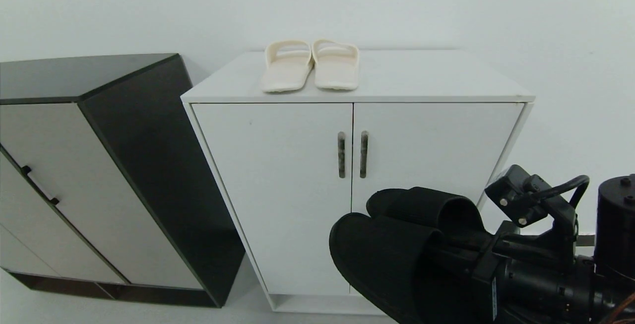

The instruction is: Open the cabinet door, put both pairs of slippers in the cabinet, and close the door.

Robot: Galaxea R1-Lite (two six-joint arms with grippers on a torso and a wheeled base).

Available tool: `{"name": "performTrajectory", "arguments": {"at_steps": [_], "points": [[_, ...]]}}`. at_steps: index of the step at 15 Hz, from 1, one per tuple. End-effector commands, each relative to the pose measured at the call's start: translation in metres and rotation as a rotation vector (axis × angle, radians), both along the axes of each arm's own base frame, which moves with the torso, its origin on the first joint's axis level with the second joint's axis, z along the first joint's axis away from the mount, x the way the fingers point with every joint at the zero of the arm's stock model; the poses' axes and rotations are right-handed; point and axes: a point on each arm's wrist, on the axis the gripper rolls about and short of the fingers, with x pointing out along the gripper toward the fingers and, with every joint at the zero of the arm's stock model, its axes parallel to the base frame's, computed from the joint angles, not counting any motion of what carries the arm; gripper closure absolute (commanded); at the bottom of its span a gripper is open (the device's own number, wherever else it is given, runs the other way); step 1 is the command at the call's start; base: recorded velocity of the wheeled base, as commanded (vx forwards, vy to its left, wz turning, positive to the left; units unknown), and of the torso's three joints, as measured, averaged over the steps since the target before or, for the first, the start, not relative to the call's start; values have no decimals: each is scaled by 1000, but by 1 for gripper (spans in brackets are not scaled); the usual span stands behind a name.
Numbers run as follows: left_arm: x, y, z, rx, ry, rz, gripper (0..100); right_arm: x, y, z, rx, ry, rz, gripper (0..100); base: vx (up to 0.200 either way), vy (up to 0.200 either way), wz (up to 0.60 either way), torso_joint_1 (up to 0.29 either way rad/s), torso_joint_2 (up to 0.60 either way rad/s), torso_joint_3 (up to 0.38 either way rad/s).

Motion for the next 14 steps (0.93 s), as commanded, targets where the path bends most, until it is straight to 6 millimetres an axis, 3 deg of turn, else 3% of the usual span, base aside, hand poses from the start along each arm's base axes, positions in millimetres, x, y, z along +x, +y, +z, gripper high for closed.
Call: {"name": "performTrajectory", "arguments": {"at_steps": [1, 10, 14], "points": [[0, 0, 0, 0, 1, 0, 0, -1, -1, -3, -13, 0, 5, 100, 0, 0, 0, -129, 466, 330], [1, 0, 1, 3, 16, 2, 0, -3, -3, -5, -16, 4, 8, 100, 0, 0, 0, -75, 443, 371], [2, 0, 2, 24, 24, -21, 0, -4, -4, -4, -12, -1, 8, 100, 0, 0, 0, -3, 112, 102]]}}
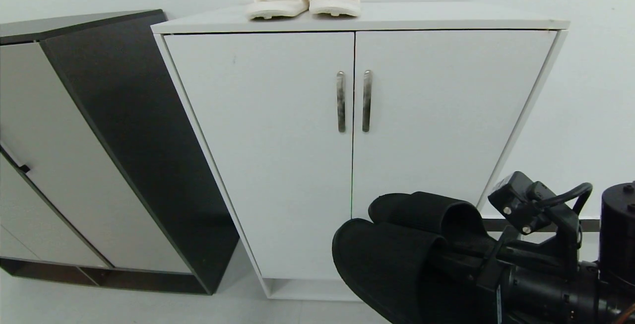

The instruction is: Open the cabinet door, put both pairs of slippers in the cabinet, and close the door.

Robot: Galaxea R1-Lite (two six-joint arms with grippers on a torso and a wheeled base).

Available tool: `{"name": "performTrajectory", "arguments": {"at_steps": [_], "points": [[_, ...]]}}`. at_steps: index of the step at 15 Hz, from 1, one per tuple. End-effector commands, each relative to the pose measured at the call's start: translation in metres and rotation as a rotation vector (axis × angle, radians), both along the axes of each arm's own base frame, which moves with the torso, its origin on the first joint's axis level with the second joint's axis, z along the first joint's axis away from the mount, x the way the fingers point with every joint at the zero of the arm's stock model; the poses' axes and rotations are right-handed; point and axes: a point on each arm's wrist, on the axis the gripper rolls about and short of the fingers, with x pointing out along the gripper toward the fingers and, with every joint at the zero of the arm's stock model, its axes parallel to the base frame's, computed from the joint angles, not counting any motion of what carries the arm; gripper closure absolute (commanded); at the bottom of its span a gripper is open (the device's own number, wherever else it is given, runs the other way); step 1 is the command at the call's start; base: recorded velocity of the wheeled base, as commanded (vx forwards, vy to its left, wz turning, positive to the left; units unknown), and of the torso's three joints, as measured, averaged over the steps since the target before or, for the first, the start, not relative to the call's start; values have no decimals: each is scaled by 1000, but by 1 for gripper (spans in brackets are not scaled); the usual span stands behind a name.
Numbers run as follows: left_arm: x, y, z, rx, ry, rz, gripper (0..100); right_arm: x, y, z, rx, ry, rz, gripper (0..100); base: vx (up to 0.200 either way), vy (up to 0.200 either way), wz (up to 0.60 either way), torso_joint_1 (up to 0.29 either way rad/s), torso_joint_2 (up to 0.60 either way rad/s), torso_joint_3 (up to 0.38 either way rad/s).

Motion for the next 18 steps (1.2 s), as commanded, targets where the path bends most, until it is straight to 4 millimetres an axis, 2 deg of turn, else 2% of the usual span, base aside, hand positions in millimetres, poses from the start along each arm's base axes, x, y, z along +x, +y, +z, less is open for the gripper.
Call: {"name": "performTrajectory", "arguments": {"at_steps": [1, 5, 6, 7, 8, 11, 14, 15, 16, 17, 18], "points": [[2, 0, 1, 12, 20, -12, 0, -1, 0, 0, 1, -1, 1, 100, 0, 0, 0, 0, 0, 0], [1, 0, 3, 35, 6, -17, 0, -1, -1, -2, -7, 2, 2, 100, 0, 0, 0, 0, 0, 0], [-4, 0, 31, -1, -77, -5, 0, -2, -2, -3, -12, 1, 3, 100, 0, 0, 0, 0, 0, 0], [-10, 0, 69, -87, -141, -8, 0, -3, -2, -5, -24, 0, 11, 100, 0, 0, 0, 0, 0, 0], [-3, 0, 84, -84, -102, -19, 0, -4, -1, -5, -28, -3, 33, 100, 0, 0, 0, 0, 0, 0], [49, -6, 95, -85, 117, -249, 0, -6, 0, -7, -41, -10, 50, 100, 0, 0, 0, 0, 0, 0], [105, -15, 113, -90, 96, -422, 0, -6, 0, -7, -42, -16, 50, 100, 0, 0, 0, 0, 0, 0], [114, -16, 114, -88, 93, -438, 0, -6, 0, -7, -44, -16, 50, 100, 0, 0, 0, 0, 0, 0], [141, -22, 115, -58, 98, -470, 0, -5, 0, -9, -52, -11, 49, 100, 0, 0, 0, 0, 0, 0], [156, -27, 114, -35, 105, -496, 0, -6, 0, -11, -61, -10, 53, 100, 0, 0, 0, 0, 0, 0], [162, -30, 114, -29, 105, -513, 0, -6, 0, -11, -64, -12, 52, 100, 0, 0, 0, 0, 0, 0]]}}
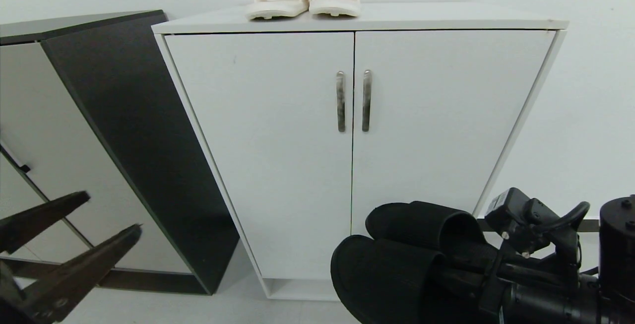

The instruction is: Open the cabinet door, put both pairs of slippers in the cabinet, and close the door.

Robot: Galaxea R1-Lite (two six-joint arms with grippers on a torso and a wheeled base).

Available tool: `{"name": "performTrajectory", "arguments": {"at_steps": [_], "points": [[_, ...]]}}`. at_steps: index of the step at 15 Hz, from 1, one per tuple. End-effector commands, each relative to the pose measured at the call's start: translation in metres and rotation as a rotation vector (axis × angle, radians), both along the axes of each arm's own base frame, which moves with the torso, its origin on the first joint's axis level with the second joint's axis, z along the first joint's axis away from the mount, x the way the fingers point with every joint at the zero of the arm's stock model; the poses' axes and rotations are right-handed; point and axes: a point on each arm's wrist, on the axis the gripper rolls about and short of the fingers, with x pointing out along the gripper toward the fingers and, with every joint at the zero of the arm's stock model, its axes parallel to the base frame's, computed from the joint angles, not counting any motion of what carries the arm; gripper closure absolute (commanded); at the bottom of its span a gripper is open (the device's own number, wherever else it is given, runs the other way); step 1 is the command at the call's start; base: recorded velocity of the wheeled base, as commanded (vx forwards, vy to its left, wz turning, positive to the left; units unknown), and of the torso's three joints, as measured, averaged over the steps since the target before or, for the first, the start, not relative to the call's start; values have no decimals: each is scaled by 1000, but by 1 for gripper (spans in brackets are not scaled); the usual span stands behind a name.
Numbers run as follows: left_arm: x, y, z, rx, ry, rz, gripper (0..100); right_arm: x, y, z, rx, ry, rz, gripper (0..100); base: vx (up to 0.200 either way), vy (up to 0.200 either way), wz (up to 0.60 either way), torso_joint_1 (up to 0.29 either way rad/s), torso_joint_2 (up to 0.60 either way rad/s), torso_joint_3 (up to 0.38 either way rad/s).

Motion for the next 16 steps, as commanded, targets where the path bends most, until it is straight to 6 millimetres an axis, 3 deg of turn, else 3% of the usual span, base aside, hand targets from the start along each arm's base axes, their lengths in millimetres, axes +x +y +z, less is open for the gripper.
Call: {"name": "performTrajectory", "arguments": {"at_steps": [1, 6, 9, 16], "points": [[57, -29, -8, 44, 78, -164, 0, 1, 2, -4, -13, 11, 3, 100, 0, 0, 0, 0, 0, 0], [78, -98, 22, 37, 12, -253, 0, 1, 1, -4, -23, 4, 1, 100, 0, 0, 0, 0, 0, 0], [85, -121, 28, 35, 3, -302, 0, 1, 2, -7, -33, 11, 3, 100, 0, 0, 0, 0, 0, 0], [133, -169, 49, -43, 8, -504, 0, 3, 3, -13, -64, 13, 6, 100, 0, 0, 0, 0, 0, 0]]}}
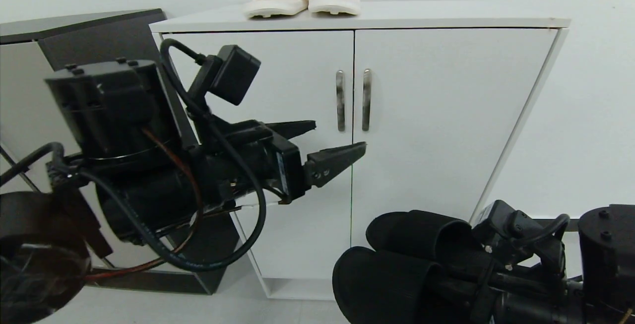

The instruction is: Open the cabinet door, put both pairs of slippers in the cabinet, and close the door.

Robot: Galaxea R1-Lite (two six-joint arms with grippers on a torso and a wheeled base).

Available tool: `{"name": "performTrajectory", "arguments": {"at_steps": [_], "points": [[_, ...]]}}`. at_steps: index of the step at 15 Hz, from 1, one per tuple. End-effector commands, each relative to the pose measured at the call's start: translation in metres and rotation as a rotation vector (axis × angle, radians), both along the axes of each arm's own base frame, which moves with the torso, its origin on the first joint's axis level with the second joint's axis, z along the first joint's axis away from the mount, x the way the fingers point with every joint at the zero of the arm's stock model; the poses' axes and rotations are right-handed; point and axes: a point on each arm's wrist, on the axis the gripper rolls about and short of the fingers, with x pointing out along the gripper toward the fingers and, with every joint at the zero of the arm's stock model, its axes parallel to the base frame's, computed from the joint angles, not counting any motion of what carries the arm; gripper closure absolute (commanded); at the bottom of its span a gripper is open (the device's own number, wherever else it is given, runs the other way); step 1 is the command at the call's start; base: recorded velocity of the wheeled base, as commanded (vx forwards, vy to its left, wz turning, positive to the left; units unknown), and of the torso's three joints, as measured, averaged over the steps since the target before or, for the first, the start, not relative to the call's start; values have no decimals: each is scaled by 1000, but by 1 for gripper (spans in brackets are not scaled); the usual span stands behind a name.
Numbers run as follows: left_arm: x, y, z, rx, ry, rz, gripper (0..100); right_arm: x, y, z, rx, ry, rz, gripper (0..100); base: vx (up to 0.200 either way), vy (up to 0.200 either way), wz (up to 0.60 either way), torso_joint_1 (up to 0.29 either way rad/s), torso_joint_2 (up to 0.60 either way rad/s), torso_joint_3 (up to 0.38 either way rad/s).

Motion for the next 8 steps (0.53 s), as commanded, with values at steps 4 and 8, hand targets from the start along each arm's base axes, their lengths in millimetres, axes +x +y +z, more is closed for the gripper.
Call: {"name": "performTrajectory", "arguments": {"at_steps": [4, 8], "points": [[30, -30, 12, -86, 165, -232, 0, 1, 1, -2, -9, 0, 2, 100, 0, 0, 0, 0, 0, 0], [37, -36, 23, -160, 254, -279, 0, 0, 1, -1, -8, -1, 4, 100, 0, 0, 0, 0, 0, 0]]}}
